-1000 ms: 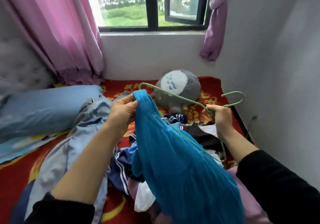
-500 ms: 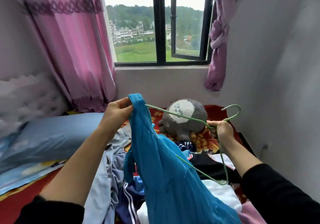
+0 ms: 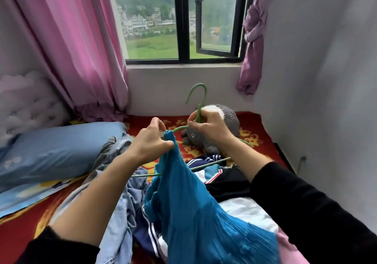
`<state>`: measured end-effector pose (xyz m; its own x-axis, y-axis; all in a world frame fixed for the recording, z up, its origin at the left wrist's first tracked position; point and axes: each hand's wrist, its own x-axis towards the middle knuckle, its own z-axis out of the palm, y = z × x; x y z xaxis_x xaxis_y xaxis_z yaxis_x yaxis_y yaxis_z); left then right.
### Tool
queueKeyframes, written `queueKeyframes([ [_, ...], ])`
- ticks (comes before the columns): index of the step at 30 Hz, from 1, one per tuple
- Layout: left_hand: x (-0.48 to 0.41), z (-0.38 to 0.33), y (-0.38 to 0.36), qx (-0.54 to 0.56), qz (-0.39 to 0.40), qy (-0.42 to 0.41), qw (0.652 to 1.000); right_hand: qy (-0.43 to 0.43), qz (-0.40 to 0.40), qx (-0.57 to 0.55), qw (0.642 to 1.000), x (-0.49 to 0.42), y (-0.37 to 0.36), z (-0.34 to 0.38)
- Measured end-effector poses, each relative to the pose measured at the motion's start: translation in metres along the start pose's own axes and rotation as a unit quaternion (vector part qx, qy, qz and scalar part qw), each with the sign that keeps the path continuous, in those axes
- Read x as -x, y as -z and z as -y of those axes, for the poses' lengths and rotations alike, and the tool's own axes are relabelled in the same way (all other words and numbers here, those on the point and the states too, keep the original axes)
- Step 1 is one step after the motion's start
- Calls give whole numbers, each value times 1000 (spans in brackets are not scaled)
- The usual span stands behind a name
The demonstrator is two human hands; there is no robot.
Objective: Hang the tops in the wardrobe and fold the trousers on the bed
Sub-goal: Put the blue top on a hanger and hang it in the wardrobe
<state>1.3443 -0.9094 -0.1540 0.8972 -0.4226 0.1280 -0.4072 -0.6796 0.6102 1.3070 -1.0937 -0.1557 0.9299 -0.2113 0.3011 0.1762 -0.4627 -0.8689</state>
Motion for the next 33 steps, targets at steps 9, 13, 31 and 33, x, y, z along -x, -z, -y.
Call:
queueKeyframes([
  [9,8,13,9,-26,-177,28,984,120,-146,76,979,49,-31,-26],
  [13,8,18,16,54,-203,26,977,39,57,129,989,69,-58,-75],
  [31,31,18,30,211,-200,-70,954,-229,301,-136,916,72,-86,-61],
  [33,30,17,27,224,-198,-77,951,-263,328,-165,892,76,-92,-65],
])
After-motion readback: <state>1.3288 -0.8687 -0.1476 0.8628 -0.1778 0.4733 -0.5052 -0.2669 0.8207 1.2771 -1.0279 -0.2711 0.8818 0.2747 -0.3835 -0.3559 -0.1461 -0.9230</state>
